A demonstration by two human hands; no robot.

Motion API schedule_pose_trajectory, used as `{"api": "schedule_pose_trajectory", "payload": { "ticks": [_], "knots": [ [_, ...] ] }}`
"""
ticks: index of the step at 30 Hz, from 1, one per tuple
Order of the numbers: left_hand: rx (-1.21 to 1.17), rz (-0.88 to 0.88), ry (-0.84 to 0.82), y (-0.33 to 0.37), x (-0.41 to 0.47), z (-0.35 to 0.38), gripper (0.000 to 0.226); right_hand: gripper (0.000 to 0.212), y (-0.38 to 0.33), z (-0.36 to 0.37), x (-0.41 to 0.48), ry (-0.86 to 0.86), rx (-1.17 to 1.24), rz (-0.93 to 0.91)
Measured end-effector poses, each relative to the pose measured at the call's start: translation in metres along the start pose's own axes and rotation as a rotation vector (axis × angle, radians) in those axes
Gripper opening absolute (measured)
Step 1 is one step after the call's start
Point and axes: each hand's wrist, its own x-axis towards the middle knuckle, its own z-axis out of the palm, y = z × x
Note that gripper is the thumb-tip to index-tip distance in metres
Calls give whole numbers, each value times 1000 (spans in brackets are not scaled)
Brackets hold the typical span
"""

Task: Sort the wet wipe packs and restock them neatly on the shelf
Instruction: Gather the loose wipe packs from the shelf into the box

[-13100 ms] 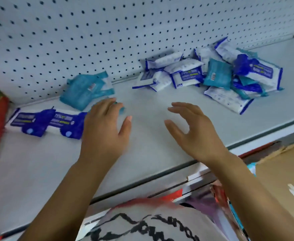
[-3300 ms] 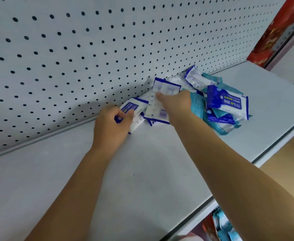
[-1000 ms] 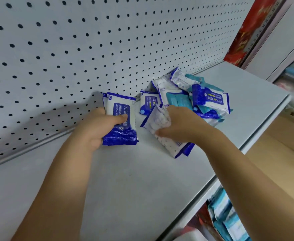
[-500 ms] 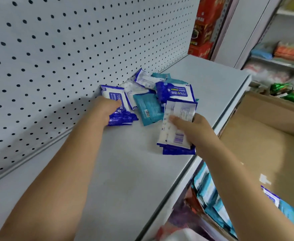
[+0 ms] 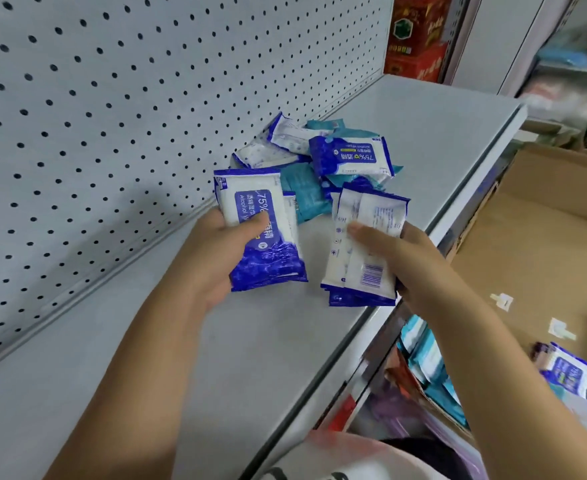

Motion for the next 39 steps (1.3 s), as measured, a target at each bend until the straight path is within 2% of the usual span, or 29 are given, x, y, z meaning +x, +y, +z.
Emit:
{"api": "schedule_pose_trajectory", "payload": {
  "ticks": [5,9,12,14,18,24,32,39],
  "knots": [
    [63,34,-193,-5,-30,56,40,27,8,-33,-31,11,127,76],
    [165,55,-332,-15,-41,121,50,21,19,-86,-52,183,209,108],
    [231,-5,-410,-31,-46,177,62,25,40,-138,-71,336,261,135],
    [263,-78,-436,-47,-48,215,57,30,60,-172,-82,449,301,155],
    [380,-191,-498,-92,-39,288,30,39,100,-239,-101,683,384,238],
    [547,-216,-476,-169,1,387,41,47,156,-336,-115,949,421,357],
    [749,-253,-477,-271,43,495,35,42,219,-424,-86,1003,382,408],
    [955,-351,-576,-336,64,524,44,44,260,-471,-63,995,211,456]
  ]
}}
